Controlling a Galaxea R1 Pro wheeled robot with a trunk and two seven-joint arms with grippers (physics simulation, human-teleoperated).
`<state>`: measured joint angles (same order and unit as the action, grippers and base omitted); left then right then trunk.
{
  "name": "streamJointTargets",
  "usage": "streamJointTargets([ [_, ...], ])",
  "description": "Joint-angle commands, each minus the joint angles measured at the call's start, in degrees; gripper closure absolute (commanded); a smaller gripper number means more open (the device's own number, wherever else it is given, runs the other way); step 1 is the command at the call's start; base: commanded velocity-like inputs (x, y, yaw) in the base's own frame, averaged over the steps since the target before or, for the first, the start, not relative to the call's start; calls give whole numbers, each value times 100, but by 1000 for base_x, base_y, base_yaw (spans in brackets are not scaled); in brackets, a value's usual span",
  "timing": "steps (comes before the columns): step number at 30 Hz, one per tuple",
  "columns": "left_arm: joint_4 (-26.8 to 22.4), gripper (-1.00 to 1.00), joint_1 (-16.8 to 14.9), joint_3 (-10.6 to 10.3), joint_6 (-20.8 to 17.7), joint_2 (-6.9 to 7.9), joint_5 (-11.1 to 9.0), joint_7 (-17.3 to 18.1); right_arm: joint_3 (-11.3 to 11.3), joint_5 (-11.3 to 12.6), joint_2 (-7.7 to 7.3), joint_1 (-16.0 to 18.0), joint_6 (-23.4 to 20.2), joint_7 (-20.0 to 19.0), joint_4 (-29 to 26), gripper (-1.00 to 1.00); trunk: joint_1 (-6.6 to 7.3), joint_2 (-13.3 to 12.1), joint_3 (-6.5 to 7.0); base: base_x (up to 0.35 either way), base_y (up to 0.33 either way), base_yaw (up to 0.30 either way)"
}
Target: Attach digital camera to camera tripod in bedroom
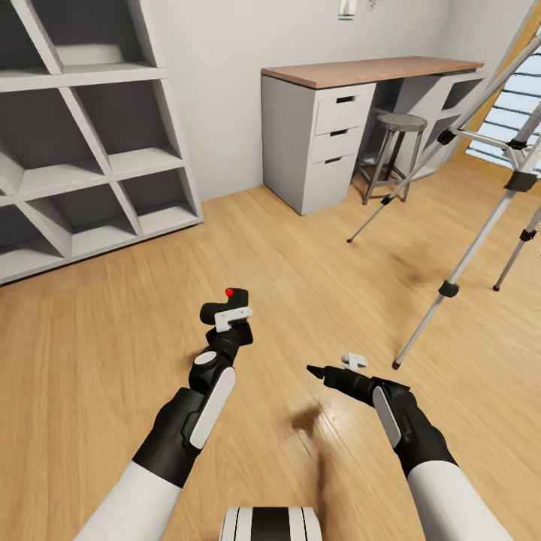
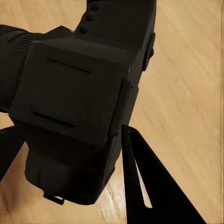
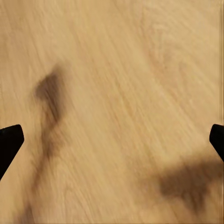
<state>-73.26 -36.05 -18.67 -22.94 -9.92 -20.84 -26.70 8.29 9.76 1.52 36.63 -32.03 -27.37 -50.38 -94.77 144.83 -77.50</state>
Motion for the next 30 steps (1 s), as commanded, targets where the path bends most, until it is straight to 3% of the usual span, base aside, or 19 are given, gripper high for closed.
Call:
streamJointTargets([
  [1, -8, 100, 3, -11, -16, 3, -87, -47, 24, 28, -15, 2, -46, -13, -5, -100, 3, 0, 19, 0, 0, 0],
  [8, -8, 100, 31, -18, -4, 39, -578, -21, 29, 34, -105, 2, -48, -14, -6, -100, 21, -9, 174, 0, 0, 0],
  [14, 114, 100, 36, -22, 11, 137, -1127, -9, 32, 35, -130, 2, -68, -11, -7, -100, 37, -17, 307, 0, 0, 0],
  [28, 310, 100, 37, -22, -36, 250, -1721, 62, 32, 26, -191, 2, -101, -19, -29, -100, 73, -36, 617, 0, 0, 0],
  [29, 321, 100, 37, -23, -20, 328, -1921, 63, 32, 26, -226, 2, -112, -27, -31, -100, 75, -37, 639, 0, 0, 0],
  [30, 323, 100, 39, -23, -15, 348, -1983, 64, 32, 28, -237, 2, -115, -32, -32, -100, 78, -39, 661, 0, 0, 0],
])
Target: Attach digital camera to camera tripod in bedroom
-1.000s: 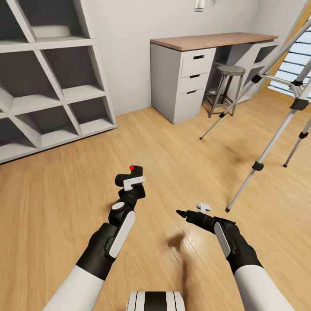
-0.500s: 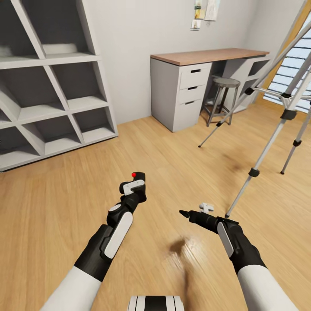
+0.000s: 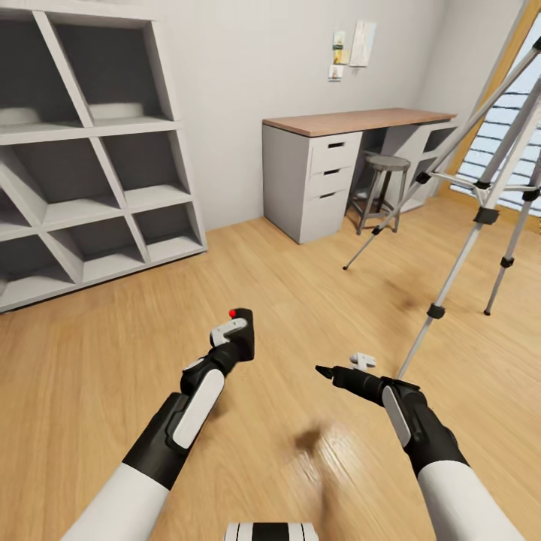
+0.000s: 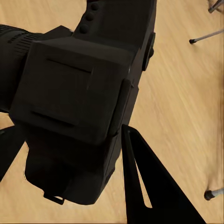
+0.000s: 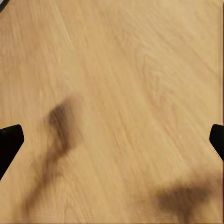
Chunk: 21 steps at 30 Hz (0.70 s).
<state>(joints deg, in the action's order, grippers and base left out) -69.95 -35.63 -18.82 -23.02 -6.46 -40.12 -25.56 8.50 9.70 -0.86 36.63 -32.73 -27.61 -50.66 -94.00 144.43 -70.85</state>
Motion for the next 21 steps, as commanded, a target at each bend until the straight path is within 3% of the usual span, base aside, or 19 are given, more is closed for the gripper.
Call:
streamJointTargets([
  [1, -6, 100, 1, -8, 7, 43, -194, -46, 11, 38, -21, 2, -52, -13, -7, -100, 3, 0, 18, 0, 0, 0],
  [3, -4, 100, -9, -8, 18, 88, -337, -41, 11, 47, -38, 2, -57, -19, -6, -100, 8, -2, 62, 0, 0, 0],
  [4, -9, 100, -6, -2, 48, 209, -645, 83, 11, 72, -78, 2, -71, -33, -8, -100, 11, -4, 85, 0, 0, 0],
  [6, -10, 100, -6, -2, 54, 245, -706, 193, 13, 81, -115, 2, -97, -38, -11, -100, 16, -6, 129, 0, 0, 0],
  [13, 20, 100, -5, -6, 60, 288, -767, 380, 14, 87, -181, 2, -144, -42, -103, -100, 34, -16, 284, 0, 0, 0],
  [18, 21, 100, -5, -5, 61, 303, -786, 420, 11, 84, -357, 2, -233, -55, -251, -100, 47, -22, 395, 0, 0, 0],
  [21, 11, 100, -5, -4, 61, 303, -787, 420, 11, 85, -365, 2, -239, -54, -257, -100, 55, -26, 461, 0, 0, 0],
])
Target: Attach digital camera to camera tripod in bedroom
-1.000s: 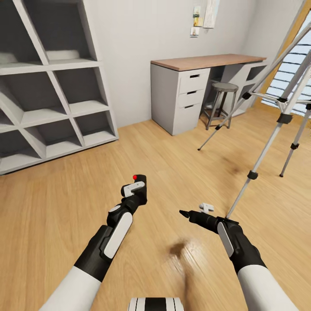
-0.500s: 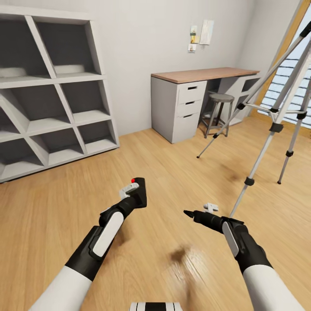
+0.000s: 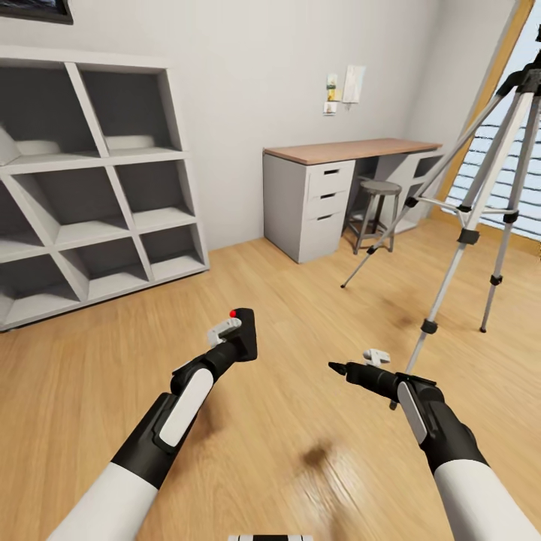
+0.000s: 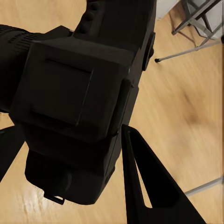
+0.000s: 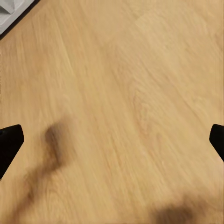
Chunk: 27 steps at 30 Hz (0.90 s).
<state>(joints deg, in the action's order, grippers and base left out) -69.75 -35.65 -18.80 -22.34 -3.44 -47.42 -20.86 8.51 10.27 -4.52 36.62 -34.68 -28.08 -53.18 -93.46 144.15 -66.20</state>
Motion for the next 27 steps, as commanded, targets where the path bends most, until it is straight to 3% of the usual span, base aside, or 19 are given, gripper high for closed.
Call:
streamJointTargets([
  [1, -11, 100, -3, -6, -7, 1, -56, -50, 11, 29, -1, 3, -42, -10, -6, -100, 3, 0, 18, 0, 0, 0],
  [27, -11, 100, -3, -1, -12, 1, -57, -60, 11, 25, -5, 3, -56, 4, -8, -100, 70, -34, 594, 0, 0, 0],
])
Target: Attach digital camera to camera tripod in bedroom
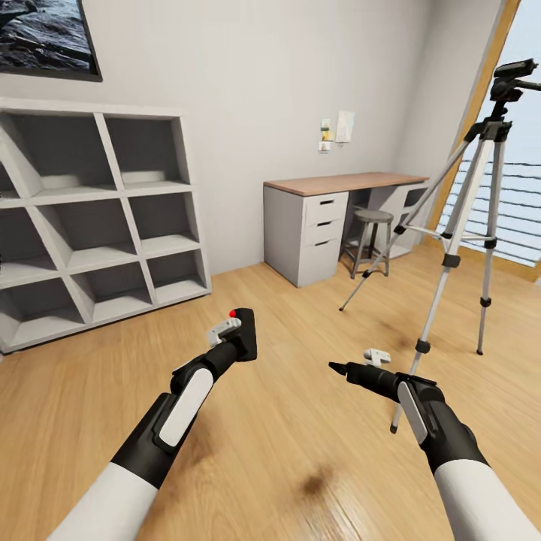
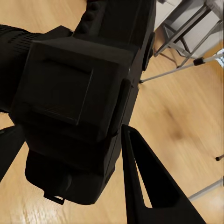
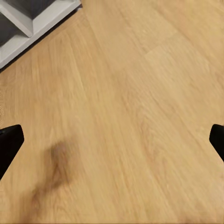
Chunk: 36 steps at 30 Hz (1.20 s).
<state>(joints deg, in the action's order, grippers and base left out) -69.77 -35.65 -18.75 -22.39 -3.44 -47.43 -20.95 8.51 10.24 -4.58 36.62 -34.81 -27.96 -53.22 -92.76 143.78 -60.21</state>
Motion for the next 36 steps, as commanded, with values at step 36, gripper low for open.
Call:
streamJointTargets([
  [36, 358, 100, -4, 47, 5, 1040, -2454, 1145, 543, 688, -758, 3, -1422, -837, -628, -100, 94, -46, 793, 0, 0, 0],
])
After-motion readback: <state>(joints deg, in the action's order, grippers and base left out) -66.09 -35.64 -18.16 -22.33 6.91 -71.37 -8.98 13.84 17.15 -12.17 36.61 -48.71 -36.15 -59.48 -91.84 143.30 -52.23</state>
